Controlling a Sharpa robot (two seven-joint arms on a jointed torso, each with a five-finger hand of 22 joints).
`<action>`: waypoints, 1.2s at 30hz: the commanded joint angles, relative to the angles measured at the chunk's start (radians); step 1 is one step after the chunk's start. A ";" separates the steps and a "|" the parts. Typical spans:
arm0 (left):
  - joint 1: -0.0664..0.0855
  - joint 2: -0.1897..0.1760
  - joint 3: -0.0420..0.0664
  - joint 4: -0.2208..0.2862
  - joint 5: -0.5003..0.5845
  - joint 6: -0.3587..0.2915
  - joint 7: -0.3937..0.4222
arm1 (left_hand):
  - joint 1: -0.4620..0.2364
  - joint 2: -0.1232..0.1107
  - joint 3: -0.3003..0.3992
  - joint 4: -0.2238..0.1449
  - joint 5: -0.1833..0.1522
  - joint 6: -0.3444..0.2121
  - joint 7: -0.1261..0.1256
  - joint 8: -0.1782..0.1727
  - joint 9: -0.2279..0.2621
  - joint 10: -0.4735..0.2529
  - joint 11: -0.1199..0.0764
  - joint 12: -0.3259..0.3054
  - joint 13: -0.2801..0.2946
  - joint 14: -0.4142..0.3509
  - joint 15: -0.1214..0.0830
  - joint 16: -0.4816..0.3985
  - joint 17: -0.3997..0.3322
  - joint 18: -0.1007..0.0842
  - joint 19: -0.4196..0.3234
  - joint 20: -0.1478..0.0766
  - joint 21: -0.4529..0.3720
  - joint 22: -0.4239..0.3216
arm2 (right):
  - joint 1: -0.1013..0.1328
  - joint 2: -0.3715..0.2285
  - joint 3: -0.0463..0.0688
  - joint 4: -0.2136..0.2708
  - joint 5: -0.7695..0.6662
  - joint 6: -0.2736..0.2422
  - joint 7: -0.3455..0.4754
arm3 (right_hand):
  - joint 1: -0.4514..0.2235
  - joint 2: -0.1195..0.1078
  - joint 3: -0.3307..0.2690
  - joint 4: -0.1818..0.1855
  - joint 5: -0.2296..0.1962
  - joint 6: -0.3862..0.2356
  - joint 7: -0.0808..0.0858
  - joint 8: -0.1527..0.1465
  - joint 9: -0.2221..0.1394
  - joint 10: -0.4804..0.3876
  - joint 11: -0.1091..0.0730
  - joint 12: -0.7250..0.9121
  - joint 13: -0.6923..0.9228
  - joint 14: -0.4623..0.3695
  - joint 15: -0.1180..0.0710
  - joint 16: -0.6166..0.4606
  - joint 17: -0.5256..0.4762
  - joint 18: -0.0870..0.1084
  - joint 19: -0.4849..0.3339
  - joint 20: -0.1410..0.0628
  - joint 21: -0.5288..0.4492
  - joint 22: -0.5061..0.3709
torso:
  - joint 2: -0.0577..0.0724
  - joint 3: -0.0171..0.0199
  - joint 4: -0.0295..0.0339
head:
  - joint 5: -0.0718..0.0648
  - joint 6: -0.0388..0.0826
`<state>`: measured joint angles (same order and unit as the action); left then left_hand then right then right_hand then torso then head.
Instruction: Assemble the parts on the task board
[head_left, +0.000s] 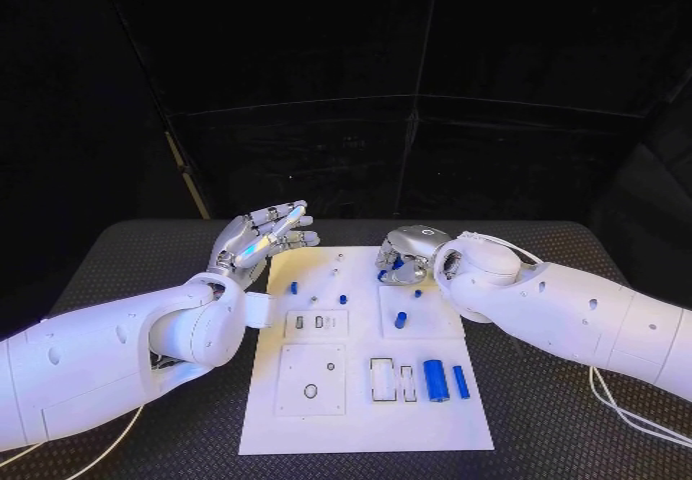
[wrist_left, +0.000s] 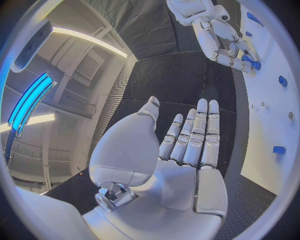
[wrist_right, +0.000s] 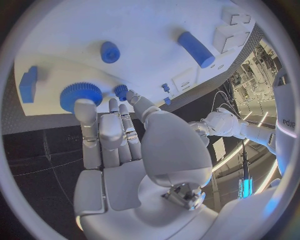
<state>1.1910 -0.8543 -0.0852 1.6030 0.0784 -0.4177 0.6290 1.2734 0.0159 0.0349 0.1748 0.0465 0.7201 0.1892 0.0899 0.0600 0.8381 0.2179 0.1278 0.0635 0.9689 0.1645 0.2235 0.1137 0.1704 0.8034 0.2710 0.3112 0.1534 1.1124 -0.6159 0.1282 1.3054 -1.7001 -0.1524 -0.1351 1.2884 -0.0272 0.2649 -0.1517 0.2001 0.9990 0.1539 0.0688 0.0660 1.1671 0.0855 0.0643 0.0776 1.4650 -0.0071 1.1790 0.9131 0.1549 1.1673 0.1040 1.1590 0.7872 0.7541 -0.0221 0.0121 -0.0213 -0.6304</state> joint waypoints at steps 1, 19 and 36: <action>0.002 0.001 0.001 0.003 -0.008 0.012 0.004 | 0.008 0.005 0.001 -0.008 0.002 -0.005 0.083 -0.005 -0.001 -0.004 0.004 -0.005 -0.001 0.002 0.003 -0.005 -0.001 0.010 0.008 0.002 0.006 0.000 | 0.003 0.003 0.001 -0.006 -0.009 0.043 -0.012 | 0.007 -0.002 0.008 0.001 0.002 0.000 0.002 -0.002 0.001 0.010 0.002 0.006 0.001 0.021 0.007 0.006 0.004 -0.011 0.007 0.002 0.009 0.004 | 0.001 0.0000 -0.0013 | 0.000 -0.005; 0.002 0.000 0.001 0.003 -0.008 0.015 0.001 | 0.009 0.006 0.001 -0.009 0.002 -0.005 0.084 -0.005 -0.001 -0.005 0.004 -0.006 -0.001 0.002 0.004 -0.006 -0.001 0.010 0.008 0.002 0.006 -0.001 | 0.003 0.028 0.000 -0.028 -0.012 0.047 -0.011 | 0.008 -0.003 0.049 0.018 0.003 0.040 0.007 0.010 0.006 0.038 0.001 0.011 0.003 0.018 0.008 0.035 0.029 -0.015 0.011 0.003 0.039 0.038 | 0.001 -0.0011 -0.0007 | 0.000 -0.012; 0.003 -0.005 0.001 0.004 -0.008 0.015 0.000 | 0.010 0.007 0.001 -0.010 0.002 -0.003 0.084 -0.006 -0.001 -0.006 0.005 -0.008 -0.001 0.001 0.004 -0.007 -0.002 0.010 0.008 0.002 0.006 -0.001 | 0.002 0.008 0.001 0.011 0.014 -0.132 0.016 | 0.040 0.008 0.117 0.031 -0.028 0.115 -0.014 0.036 0.012 0.108 -0.022 0.029 0.017 0.018 -0.009 0.068 0.058 -0.025 0.038 -0.010 0.092 0.109 | 0.001 -0.0021 0.0001 | -0.001 -0.006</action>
<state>1.1917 -0.8585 -0.0851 1.6047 0.0777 -0.4148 0.6245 1.2775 0.0199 0.0348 0.1693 0.0465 0.7202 0.1893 0.0899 0.0603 0.8343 0.2217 0.1236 0.0637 0.9688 0.1645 0.2236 0.1128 0.1701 0.8034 0.2711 0.3111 0.1532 1.1125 -0.6072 0.1278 1.3083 -1.7014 -0.1855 -0.1396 1.3131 -0.0241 0.3764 -0.1200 0.1741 1.1075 0.1410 0.0996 0.0720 1.2688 0.0624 0.0876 0.0937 1.4660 -0.0081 1.2436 0.9702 0.1392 1.1976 0.0948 1.2465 0.8937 0.7555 -0.0238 0.0126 -0.0229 -0.6393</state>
